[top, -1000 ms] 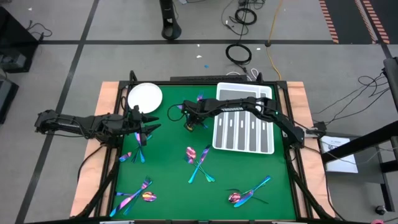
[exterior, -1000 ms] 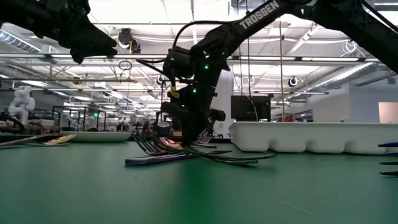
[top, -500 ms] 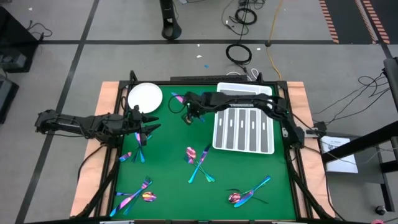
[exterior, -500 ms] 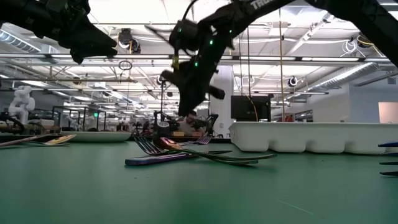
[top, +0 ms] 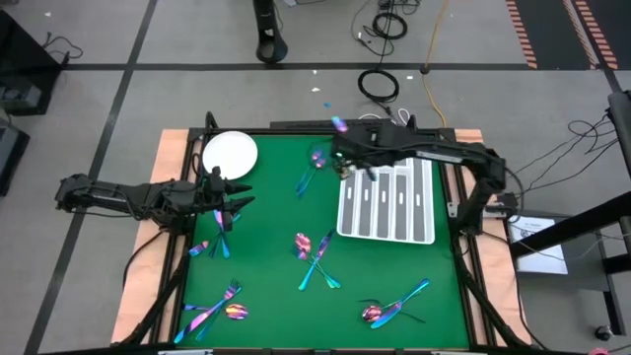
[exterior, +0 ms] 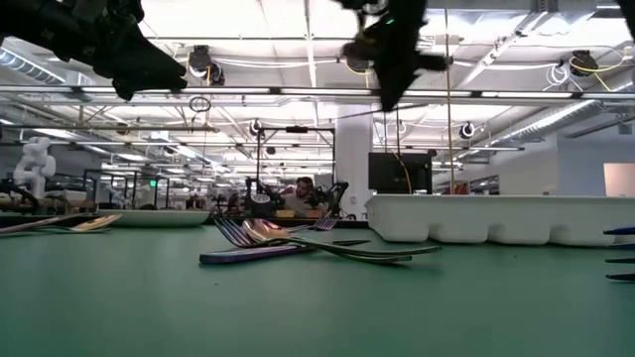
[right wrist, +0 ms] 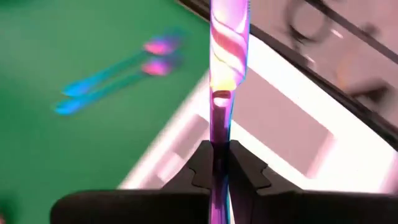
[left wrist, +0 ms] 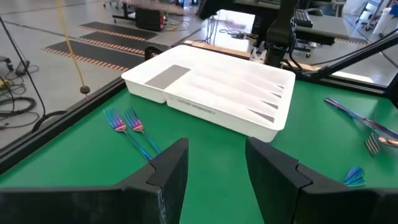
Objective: Sort silverware
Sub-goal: Put the blue knife into the white cutlery tray
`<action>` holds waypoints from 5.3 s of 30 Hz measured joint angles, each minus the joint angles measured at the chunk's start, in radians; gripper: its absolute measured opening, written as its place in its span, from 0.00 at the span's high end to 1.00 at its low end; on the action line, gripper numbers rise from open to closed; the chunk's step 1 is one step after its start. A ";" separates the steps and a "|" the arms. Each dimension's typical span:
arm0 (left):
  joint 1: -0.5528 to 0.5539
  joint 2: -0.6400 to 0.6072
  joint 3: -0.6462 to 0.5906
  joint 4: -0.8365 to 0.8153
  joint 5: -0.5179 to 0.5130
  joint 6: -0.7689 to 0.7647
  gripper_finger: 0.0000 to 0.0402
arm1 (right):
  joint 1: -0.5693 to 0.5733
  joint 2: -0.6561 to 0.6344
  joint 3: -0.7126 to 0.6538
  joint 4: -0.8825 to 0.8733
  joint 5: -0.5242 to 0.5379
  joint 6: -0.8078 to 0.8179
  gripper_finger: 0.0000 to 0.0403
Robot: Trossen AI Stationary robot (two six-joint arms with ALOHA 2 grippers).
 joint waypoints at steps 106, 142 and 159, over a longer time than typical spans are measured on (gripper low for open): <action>0.000 0.491 -0.032 0.623 0.146 0.077 0.60 | 0.672 -0.347 -0.816 0.559 -0.691 -0.100 0.65; 0.000 0.491 -0.031 0.561 0.140 0.051 0.60 | 0.912 -0.143 -0.863 0.660 -0.640 -0.447 0.65; 0.000 0.491 -0.032 0.561 0.140 0.050 0.60 | 0.934 -0.094 -0.862 0.658 -0.631 -0.445 0.90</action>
